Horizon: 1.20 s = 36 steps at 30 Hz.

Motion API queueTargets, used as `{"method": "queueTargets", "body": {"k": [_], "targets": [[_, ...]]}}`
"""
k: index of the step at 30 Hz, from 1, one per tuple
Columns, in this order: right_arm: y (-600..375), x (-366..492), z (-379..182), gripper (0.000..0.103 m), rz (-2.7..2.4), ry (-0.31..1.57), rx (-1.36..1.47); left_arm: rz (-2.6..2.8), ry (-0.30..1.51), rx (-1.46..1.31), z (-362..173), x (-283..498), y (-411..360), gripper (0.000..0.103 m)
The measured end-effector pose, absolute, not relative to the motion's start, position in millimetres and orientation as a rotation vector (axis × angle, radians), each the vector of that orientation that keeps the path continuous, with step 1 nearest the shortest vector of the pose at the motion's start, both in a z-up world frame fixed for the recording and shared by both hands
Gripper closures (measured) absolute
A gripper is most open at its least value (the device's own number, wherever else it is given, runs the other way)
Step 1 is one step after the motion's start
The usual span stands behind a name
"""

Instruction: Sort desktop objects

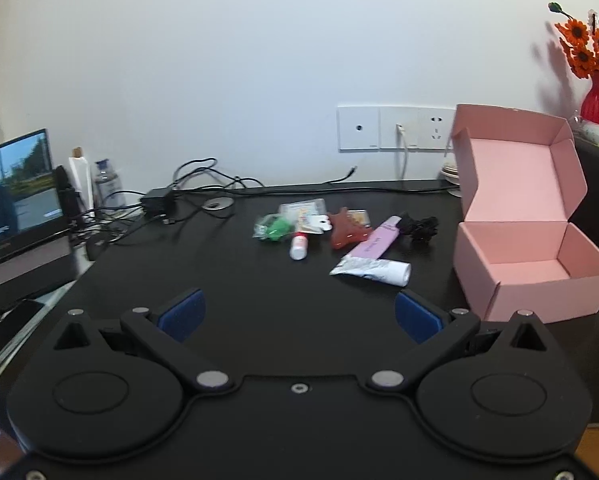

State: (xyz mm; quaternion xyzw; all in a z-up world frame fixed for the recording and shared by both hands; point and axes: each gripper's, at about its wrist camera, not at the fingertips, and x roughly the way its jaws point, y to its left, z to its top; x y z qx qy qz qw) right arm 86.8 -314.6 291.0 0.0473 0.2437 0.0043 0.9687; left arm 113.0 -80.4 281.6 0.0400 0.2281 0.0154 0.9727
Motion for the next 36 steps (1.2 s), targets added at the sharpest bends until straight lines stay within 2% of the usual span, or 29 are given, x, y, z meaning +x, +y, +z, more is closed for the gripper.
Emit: {"method": "queueTargets", "body": {"k": [17, 36], "targets": [[-344.4, 149.5, 286.9, 0.001, -0.038, 0.518, 0.081, -0.051, 0.524, 0.089, 260.7, 179.9, -121.4, 0.000], [-338.8, 174.6, 277.0, 0.001, -0.038, 0.524, 0.068, -0.048, 0.536, 0.092, 252.5, 207.2, -97.9, 0.000]]}}
